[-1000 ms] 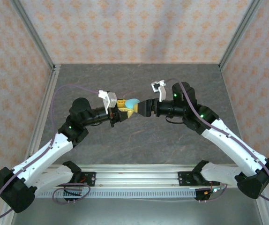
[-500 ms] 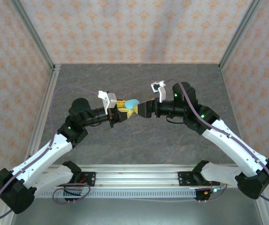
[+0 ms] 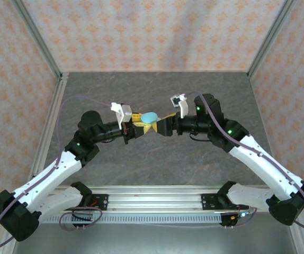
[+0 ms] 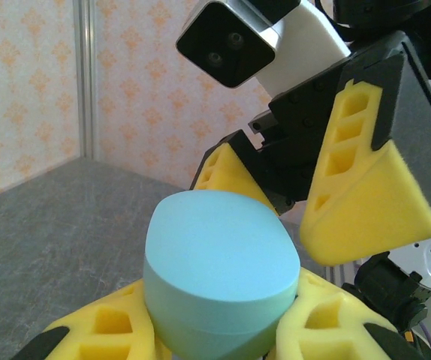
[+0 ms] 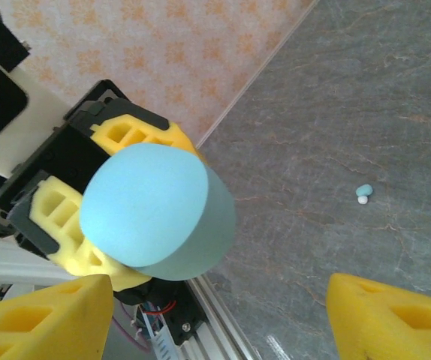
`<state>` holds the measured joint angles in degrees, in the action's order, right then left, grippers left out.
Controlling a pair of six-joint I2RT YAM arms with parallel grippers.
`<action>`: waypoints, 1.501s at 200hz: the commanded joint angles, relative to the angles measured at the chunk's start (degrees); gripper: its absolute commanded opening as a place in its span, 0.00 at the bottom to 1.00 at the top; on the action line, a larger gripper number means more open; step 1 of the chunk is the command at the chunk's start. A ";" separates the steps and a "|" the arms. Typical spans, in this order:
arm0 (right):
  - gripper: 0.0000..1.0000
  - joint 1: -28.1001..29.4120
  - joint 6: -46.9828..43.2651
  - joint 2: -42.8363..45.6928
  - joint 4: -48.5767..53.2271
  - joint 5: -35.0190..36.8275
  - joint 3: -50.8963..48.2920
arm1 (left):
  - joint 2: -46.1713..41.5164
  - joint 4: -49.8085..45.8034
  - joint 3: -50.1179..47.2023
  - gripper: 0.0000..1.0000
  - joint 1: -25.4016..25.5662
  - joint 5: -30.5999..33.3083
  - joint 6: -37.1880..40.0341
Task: Insert the wireless bluetooth earbuds into the charging case
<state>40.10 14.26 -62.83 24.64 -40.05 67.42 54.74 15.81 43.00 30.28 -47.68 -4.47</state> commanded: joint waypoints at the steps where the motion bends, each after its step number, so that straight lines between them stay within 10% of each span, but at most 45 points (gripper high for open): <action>1: 0.74 0.38 -1.59 -0.69 0.71 2.62 2.33 | -0.68 0.01 0.88 0.11 0.30 -1.36 0.78; 300: 0.72 -2.44 3.75 -4.15 5.15 8.07 9.47 | -3.08 -0.34 -2.76 0.11 0.30 0.28 1.05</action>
<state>38.02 16.45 -66.78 29.21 -32.91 74.78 52.93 13.47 41.45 30.28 -47.64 -4.01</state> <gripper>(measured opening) 0.726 0.273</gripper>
